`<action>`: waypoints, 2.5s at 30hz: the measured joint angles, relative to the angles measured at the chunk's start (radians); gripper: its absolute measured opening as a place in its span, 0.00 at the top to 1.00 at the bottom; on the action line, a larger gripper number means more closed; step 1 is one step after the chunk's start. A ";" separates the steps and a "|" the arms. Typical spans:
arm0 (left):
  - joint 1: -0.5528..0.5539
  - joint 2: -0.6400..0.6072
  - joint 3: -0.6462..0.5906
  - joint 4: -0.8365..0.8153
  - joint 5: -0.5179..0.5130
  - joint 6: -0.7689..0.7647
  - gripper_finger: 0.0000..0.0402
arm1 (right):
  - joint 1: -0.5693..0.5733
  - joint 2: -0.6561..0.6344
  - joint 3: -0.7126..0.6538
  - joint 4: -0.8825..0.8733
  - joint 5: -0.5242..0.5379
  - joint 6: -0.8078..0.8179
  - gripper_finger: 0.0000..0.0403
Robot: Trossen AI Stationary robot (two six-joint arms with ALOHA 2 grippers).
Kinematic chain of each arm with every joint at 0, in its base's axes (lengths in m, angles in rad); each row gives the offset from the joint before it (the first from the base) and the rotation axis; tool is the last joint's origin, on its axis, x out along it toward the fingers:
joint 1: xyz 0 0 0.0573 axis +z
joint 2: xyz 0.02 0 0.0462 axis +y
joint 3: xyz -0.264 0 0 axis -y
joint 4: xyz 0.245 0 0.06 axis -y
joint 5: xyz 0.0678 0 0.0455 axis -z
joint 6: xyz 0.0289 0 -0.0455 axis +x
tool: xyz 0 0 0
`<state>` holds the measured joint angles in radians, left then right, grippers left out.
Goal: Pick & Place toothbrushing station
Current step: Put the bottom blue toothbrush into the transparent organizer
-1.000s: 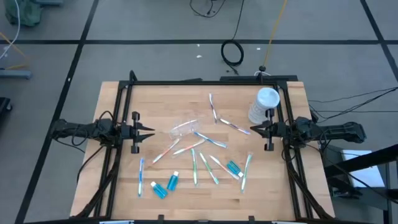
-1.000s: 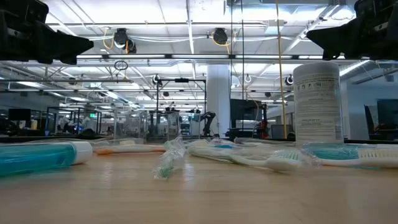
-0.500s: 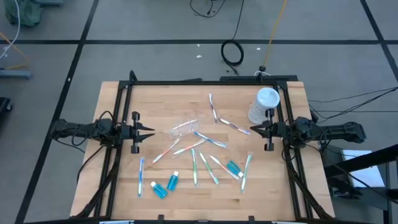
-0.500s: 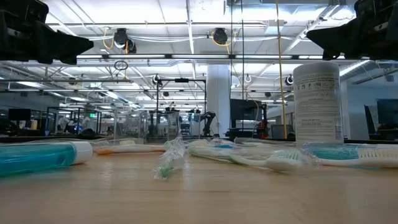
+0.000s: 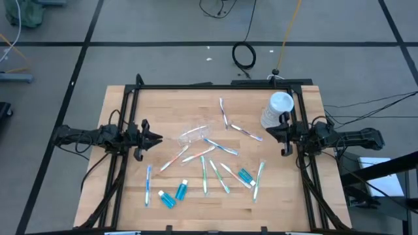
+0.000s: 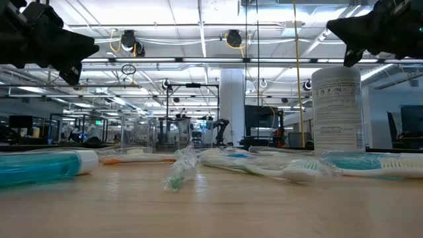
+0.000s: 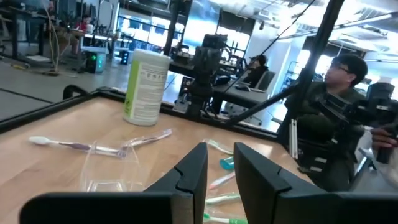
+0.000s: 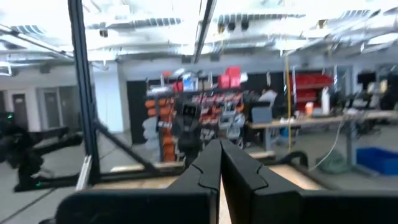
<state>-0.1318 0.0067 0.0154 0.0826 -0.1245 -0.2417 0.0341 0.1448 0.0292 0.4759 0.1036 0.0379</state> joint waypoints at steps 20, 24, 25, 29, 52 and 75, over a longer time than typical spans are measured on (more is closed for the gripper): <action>0.002 0.000 0.062 0.107 -0.291 -0.396 0.80 | 0.000 0.003 0.000 0.055 0.005 -0.103 0.99; -0.006 0.031 0.178 0.013 -0.288 -0.332 0.80 | 0.000 0.003 0.000 0.051 0.005 -0.038 0.97; -0.009 0.052 0.210 -0.026 -0.293 -0.324 0.80 | 0.000 0.003 0.000 0.051 0.005 -0.032 0.96; -0.017 0.185 0.363 -0.163 -0.312 -0.289 0.80 | 0.000 0.003 0.000 0.051 0.006 -0.031 0.89; -0.022 0.782 0.808 -0.947 -0.053 -0.636 0.59 | 0.000 0.003 0.000 0.012 0.184 -0.282 0.74; -0.413 1.265 0.776 -1.070 0.194 -1.465 0.55 | 0.000 0.003 0.000 0.013 0.183 -0.418 0.74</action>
<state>-0.5449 1.2718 0.7914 -0.9871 0.0693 -1.7069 0.0338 0.1482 0.0296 0.4885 0.2871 -0.3801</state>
